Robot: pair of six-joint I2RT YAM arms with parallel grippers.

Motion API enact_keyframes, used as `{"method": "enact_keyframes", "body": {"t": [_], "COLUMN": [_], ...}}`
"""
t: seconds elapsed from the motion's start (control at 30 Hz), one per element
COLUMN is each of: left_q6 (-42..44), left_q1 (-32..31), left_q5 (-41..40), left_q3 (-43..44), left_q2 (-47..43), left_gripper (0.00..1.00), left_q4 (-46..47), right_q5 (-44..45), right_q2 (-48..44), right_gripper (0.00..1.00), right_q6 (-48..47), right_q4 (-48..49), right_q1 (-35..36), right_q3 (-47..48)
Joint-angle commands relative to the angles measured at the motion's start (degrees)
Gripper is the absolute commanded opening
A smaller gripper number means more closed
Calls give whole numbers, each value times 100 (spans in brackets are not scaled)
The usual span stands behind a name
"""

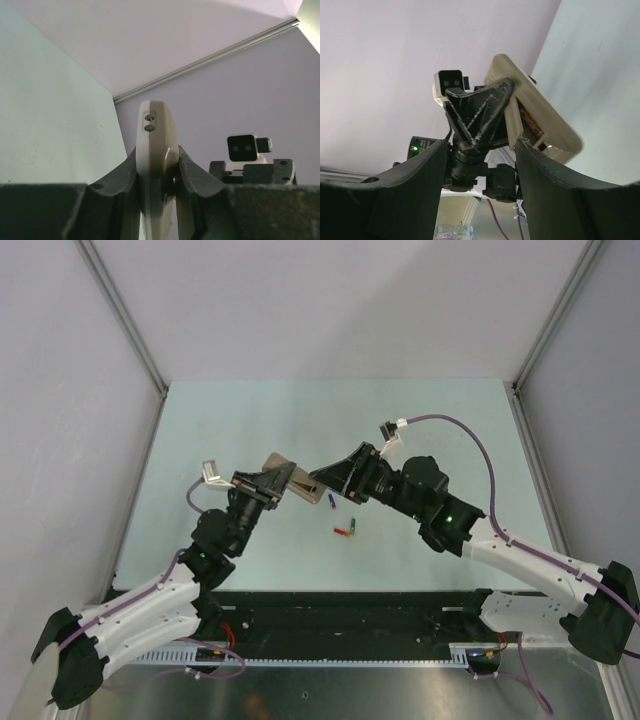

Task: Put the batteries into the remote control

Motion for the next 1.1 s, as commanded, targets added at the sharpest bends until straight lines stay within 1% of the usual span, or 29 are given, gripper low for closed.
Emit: {"method": "enact_keyframes", "body": {"t": [0.0,0.23,0.73,1.07], "left_q6": [-378,-519,-914,-1117], "left_q1": [50,86,173,209], "left_q5": [673,911,1069,990], "left_q3": [146,216,225,198], "left_q2": [-140,-114,-123,-114], "left_gripper": [0,0,0,0], "left_q4": [322,313,286,278], "right_q5": [70,70,114,132], "right_q2": [-66,-101,-198,-233], "right_gripper": [63,62,63,67], "right_q6": [-173,-261,-393,-384], "right_q4": [-231,-399,-654,-741], "right_q1": [11,19,11,28], "right_q3": [215,215,224,224]}}
